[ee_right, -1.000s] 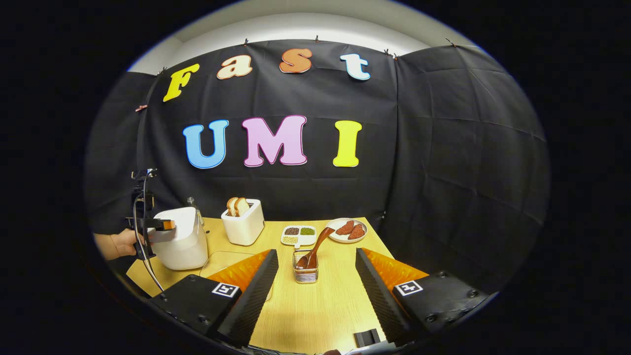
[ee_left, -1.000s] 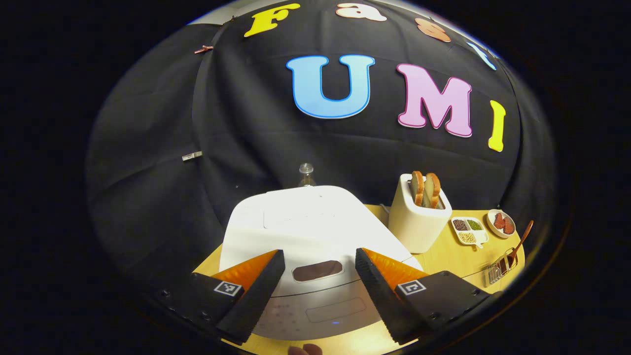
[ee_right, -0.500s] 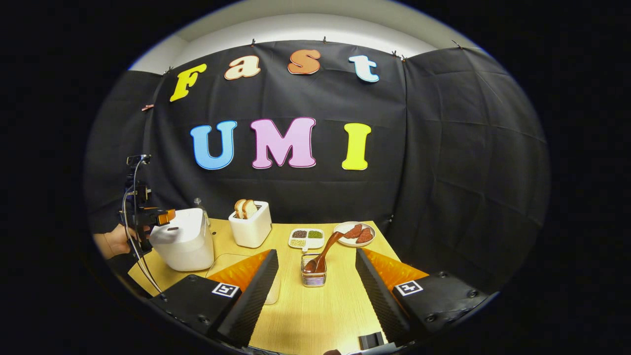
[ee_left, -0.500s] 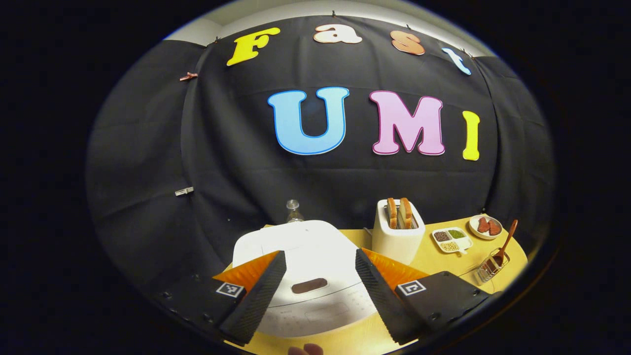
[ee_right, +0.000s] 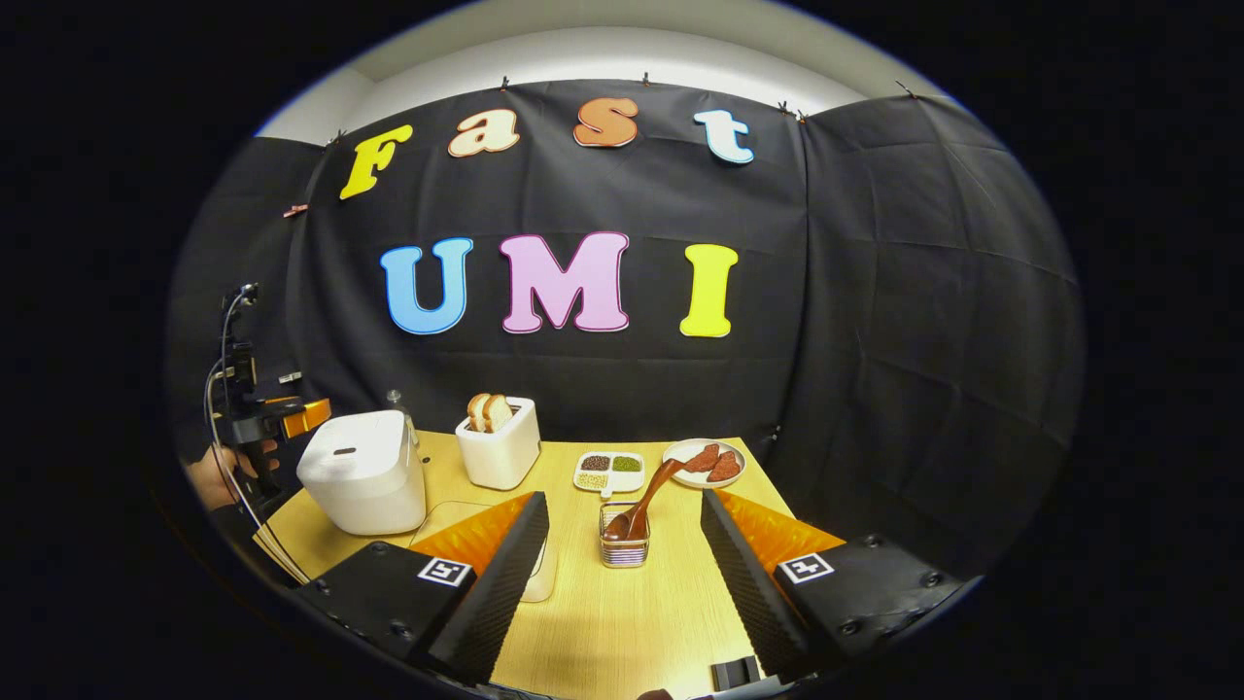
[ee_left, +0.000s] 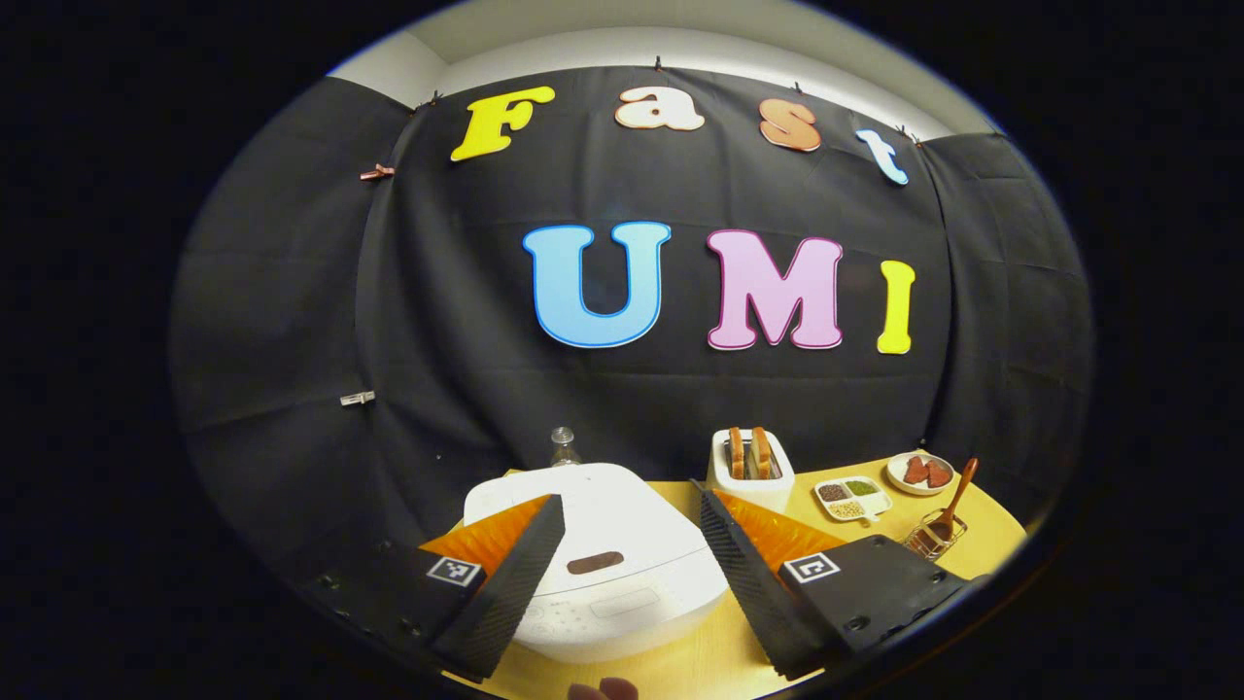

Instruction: Close the left gripper, press the button to open the rice cooker; take a wooden spoon from the chopstick holder with the right hand, scoop a spoonful of rice and pour it into the rice cooker, then put the wooden spoon back into the chopstick holder.

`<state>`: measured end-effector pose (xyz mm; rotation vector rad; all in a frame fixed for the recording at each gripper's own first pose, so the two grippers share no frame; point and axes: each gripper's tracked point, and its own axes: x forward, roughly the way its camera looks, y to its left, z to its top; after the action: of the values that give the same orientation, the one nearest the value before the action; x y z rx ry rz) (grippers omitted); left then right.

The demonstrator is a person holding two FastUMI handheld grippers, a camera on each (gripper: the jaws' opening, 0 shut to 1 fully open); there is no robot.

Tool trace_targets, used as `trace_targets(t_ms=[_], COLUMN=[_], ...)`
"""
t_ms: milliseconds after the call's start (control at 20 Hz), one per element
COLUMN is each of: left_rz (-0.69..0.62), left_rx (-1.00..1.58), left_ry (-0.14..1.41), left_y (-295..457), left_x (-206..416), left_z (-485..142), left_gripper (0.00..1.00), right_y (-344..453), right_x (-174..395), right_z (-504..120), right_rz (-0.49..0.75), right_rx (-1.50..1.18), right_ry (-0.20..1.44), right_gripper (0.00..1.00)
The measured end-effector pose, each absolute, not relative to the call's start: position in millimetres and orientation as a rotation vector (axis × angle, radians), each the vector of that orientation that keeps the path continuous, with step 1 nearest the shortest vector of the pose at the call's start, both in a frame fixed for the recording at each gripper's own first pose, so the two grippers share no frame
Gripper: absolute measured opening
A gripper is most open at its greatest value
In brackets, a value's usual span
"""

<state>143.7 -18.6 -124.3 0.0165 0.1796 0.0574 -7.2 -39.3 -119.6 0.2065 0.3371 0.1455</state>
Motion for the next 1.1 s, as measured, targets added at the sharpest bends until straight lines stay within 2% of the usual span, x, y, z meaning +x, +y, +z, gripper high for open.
trace_targets(t_ms=[750, 1100], left_rz=[-0.064, -0.1], left_rx=[-0.016, -0.006], left_ry=[0.069, 0.024], left_y=[-53, -62], left_x=[41, 5], left_z=[-65, -44], left_gripper=[0.98, 0.97], right_y=[-27, -14], right_x=[1, 1], right_z=[-100, -79], right_rz=[0.168, 0.187], right_rx=[0.198, 0.182], right_ry=[0.285, 0.211], right_gripper=[0.98, 0.98])
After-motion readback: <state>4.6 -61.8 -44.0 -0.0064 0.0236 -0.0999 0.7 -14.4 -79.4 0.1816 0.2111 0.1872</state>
